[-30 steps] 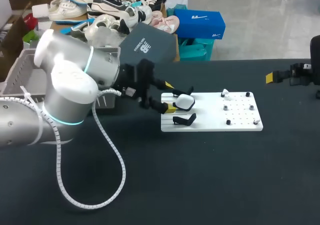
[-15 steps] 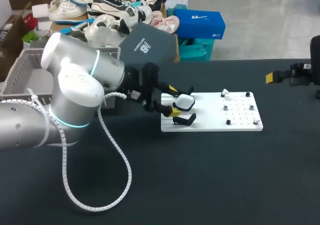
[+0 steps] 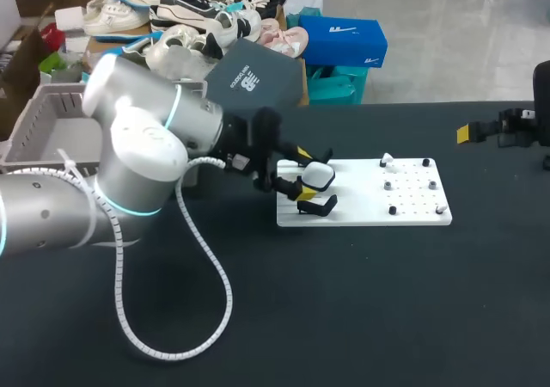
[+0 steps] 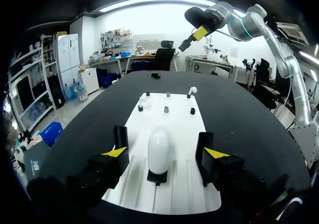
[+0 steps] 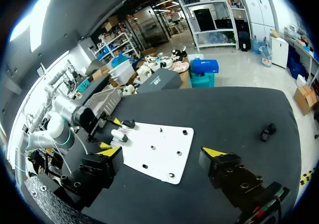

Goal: Pick up each earbud case from the left stands, insert the matching earbuds, close the lid, and place the case in the box.

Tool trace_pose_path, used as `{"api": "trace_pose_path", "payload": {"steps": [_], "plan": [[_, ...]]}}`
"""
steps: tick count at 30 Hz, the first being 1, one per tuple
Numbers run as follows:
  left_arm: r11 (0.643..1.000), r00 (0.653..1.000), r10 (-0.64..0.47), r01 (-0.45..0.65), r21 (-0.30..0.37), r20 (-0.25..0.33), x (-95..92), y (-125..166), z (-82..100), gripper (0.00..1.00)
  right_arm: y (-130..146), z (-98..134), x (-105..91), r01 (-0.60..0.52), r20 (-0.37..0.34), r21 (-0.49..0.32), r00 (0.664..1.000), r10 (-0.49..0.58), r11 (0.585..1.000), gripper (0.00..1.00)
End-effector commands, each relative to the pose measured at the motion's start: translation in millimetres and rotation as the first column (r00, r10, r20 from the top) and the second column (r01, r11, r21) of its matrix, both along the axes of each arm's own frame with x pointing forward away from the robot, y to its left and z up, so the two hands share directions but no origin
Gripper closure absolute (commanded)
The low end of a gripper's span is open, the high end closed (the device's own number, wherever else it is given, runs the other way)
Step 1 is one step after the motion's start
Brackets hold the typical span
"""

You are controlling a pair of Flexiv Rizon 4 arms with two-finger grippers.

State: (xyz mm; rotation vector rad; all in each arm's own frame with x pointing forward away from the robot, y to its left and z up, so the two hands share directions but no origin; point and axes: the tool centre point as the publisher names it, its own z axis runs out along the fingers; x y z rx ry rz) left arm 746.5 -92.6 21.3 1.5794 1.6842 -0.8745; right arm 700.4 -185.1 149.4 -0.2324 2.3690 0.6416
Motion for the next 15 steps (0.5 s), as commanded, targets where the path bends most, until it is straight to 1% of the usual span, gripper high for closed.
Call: {"api": "trace_pose_path", "payload": {"steps": [1,6,8,10,14,15], "plan": [[1.0,1.0,-0.009,0.009,0.005,-0.008,5.8,-2.4,-1.8,0.0,-0.5,0.2,-0.1,-0.001,-0.001,0.0,1.0,0.001,1.0,0.0],[1.0,1.0,-0.01,0.01,0.002,-0.013,6.8,-3.0,-2.9,0.0,-0.5,0.2,-0.1,-0.001,-0.001,0.0,1.0,0.001,1.0,0.0],[1.0,1.0,-0.012,0.012,0.002,-0.013,6.8,-3.4,-3.2,0.06,-0.5,0.2,-0.1,-0.001,-0.001,0.0,1.0,0.001,1.0,0.0],[1.0,1.0,-0.014,0.014,0.002,-0.014,6.8,-3.9,-3.5,0.07,-0.5,0.2,-0.1,-0.001,-0.001,0.0,1.0,0.001,1.0,0.0],[1.0,1.0,-0.018,0.018,0.001,-0.017,6.8,-5.0,-4.4,0.14,-0.5,0.2,-0.1,-0.001,-0.001,0.0,1.0,0.001,1.0,0.0],[1.0,1.0,-0.018,0.018,0.001,-0.018,6.8,-5.4,-4.7,0.2,-0.5,0.2,-0.1,-0.001,-0.001,0.0,1.0,0.001,1.0,0.0]]}}
